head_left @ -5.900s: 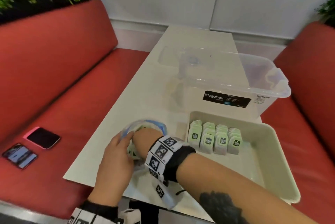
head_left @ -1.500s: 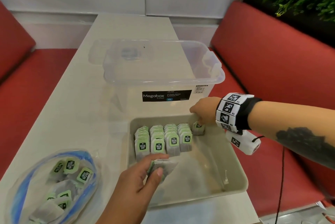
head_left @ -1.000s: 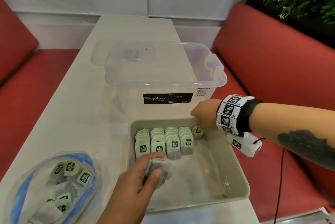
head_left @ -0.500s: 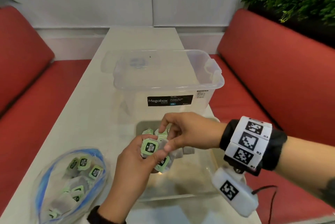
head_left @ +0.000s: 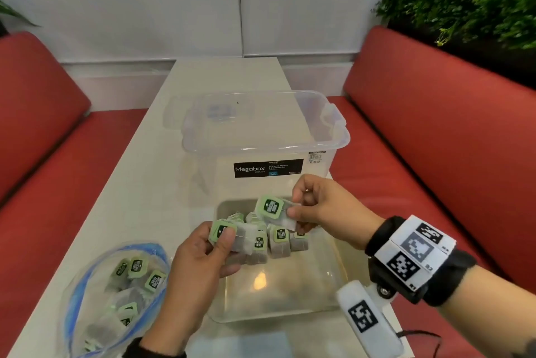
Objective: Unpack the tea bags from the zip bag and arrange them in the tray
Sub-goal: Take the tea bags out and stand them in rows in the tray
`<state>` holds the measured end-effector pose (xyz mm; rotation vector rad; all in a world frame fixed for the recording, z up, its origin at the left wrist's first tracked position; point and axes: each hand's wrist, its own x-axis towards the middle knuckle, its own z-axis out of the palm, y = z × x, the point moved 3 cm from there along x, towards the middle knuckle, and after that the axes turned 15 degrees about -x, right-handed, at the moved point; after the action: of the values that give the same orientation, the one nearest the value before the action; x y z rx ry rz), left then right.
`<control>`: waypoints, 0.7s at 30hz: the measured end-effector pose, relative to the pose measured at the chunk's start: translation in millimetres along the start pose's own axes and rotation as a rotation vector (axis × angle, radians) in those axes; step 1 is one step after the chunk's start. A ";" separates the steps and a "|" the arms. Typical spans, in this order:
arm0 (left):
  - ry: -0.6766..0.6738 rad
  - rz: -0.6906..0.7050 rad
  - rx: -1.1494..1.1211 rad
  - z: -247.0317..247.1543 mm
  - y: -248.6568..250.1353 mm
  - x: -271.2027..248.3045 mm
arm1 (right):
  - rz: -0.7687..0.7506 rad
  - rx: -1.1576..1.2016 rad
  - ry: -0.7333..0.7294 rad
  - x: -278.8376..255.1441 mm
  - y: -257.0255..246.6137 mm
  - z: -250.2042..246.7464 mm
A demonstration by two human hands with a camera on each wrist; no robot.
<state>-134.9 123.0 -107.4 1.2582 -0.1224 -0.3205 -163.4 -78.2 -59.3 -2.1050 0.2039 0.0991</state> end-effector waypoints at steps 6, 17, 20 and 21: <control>-0.097 0.065 -0.031 25.5 6.5 -3.0 | -0.019 0.092 0.018 -8.8 2.7 25.9; -0.444 0.477 0.711 29.7 24.9 2.5 | -0.218 -0.419 -0.004 -13.3 -26.0 10.3; -0.417 0.396 0.591 23.2 17.7 2.1 | -0.244 -0.520 0.081 -9.6 -30.8 2.2; -0.415 0.357 0.559 21.5 14.7 1.5 | -0.245 -0.530 0.100 -8.4 -31.7 -0.7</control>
<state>-136.6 106.8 -86.9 1.6705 -0.8283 -0.2387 -165.8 -61.8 -31.0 -2.6477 -0.0300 -0.1124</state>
